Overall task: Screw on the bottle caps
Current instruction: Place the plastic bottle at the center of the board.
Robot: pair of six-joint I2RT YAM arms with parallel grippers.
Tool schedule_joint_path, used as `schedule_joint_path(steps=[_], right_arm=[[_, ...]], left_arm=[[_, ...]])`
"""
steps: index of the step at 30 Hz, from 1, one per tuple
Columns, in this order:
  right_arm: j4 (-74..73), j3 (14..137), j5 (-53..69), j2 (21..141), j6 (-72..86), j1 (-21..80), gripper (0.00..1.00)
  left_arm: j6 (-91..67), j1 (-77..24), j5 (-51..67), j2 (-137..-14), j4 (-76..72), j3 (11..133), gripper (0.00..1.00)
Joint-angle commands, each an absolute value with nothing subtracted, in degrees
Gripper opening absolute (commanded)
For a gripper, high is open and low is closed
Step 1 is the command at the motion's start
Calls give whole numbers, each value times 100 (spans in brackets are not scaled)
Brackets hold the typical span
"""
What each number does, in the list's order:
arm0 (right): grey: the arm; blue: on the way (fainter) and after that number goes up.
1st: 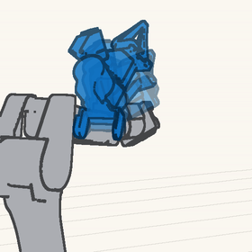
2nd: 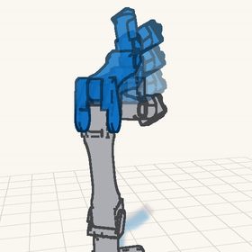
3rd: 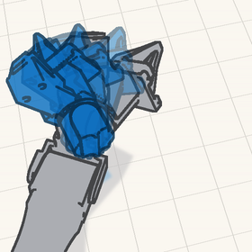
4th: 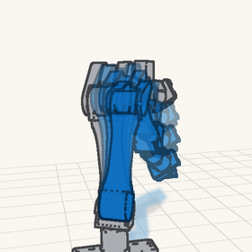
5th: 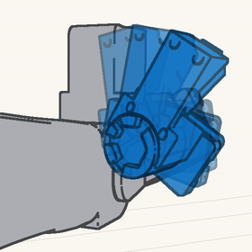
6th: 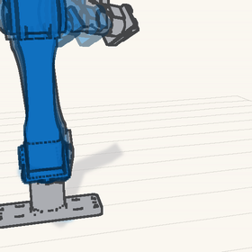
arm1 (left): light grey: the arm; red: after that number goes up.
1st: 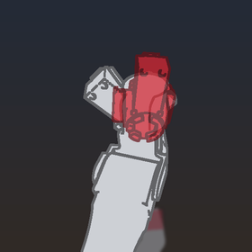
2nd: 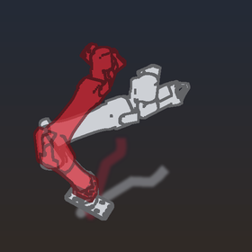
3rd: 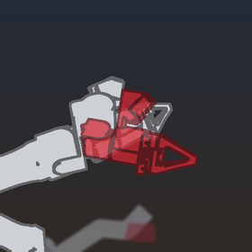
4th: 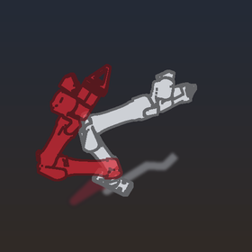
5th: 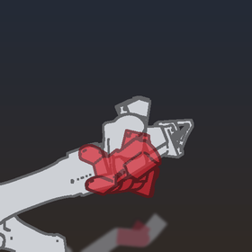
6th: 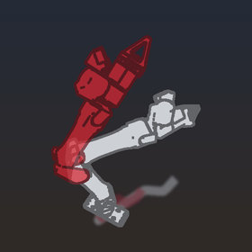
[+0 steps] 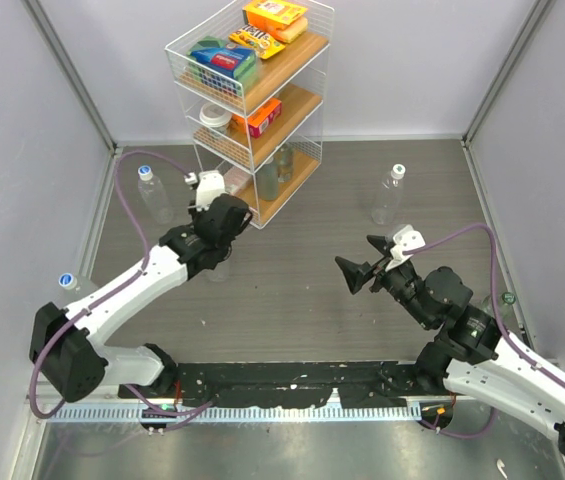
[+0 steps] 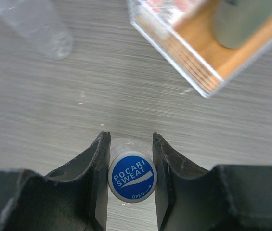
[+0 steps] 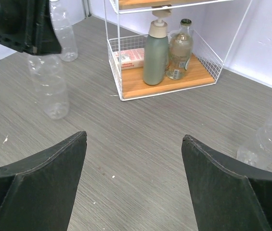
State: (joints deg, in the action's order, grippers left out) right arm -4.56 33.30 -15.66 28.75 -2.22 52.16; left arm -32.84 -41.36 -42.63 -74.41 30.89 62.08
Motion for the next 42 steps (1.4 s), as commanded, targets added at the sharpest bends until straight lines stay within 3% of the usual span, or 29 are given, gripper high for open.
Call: schedule_joint_path(steps=[1,10,17,21,24,28,42], right_arm=[[-272,3287,-1898,2874,-229,5203,84],[-272,3243,-1881,2927,-194,5203,84],[-299,3252,-1943,2883,-202,5212,84],[-316,3287,-1846,2988,-211,5221,83],[-343,3313,-1881,3050,-220,5212,83],[-352,3314,-1881,3024,-211,5212,83],[-606,3533,-3040,3006,861,5221,88]], left_arm=[[-3972,-3623,-5045,-7023,3279,5898,0],[-4306,-2778,-5212,-6583,3252,5520,0],[-4438,-2461,-4825,-6574,3463,5519,11],[-4491,-2461,-4659,-6504,3665,5563,44],[-4482,-2461,-4623,-6320,3691,5520,64],[-4491,-2461,-4544,-5951,3805,5554,99],[-3903,-2461,-2270,-4026,5017,6486,100]])
